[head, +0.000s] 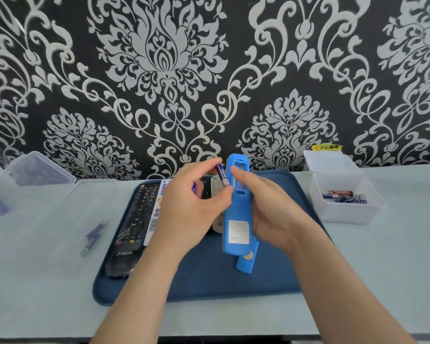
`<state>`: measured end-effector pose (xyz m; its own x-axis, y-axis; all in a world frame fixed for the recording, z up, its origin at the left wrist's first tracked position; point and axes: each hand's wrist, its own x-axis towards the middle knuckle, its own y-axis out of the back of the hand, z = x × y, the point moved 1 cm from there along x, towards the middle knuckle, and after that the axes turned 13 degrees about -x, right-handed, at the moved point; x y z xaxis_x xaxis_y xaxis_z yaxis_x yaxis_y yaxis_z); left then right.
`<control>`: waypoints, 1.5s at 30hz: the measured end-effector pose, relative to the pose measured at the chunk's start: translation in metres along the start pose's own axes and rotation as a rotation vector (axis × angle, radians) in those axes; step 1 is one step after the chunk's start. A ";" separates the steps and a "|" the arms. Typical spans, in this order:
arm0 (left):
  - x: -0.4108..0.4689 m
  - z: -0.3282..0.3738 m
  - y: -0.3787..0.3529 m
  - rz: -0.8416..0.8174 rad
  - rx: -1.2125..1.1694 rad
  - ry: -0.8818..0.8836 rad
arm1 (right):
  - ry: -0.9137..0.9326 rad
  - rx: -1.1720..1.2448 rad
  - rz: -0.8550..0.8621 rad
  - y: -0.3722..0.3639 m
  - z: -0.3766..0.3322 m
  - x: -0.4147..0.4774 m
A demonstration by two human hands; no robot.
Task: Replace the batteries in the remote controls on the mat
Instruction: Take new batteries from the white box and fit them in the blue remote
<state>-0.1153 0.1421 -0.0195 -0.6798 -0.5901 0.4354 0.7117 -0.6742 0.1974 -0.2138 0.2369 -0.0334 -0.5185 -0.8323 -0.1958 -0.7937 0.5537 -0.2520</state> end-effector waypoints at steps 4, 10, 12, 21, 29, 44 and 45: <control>-0.003 -0.001 -0.006 -0.179 0.262 -0.112 | -0.037 0.074 0.044 -0.001 0.003 0.003; -0.001 -0.006 -0.001 -0.220 0.378 -0.168 | -0.030 0.018 0.101 -0.005 0.005 0.004; -0.001 -0.006 -0.002 -0.222 0.419 -0.197 | -0.011 0.019 0.093 -0.005 0.004 0.003; 0.004 -0.009 -0.008 0.041 0.021 0.088 | 0.060 -0.092 0.085 -0.014 0.003 -0.003; 0.010 -0.004 -0.010 0.203 -0.546 0.406 | 0.166 -0.319 0.037 -0.021 0.005 -0.001; 0.010 0.000 -0.017 0.310 -0.565 0.407 | 0.175 -0.420 -0.007 -0.021 -0.001 -0.011; 0.011 -0.002 -0.016 0.282 -0.548 0.404 | 0.177 -0.426 -0.001 -0.020 -0.002 -0.011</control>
<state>-0.1343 0.1461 -0.0196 -0.5719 -0.8199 0.0263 0.7502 -0.5357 -0.3877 -0.1925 0.2349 -0.0247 -0.5350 -0.8446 -0.0217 -0.8348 0.5245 0.1676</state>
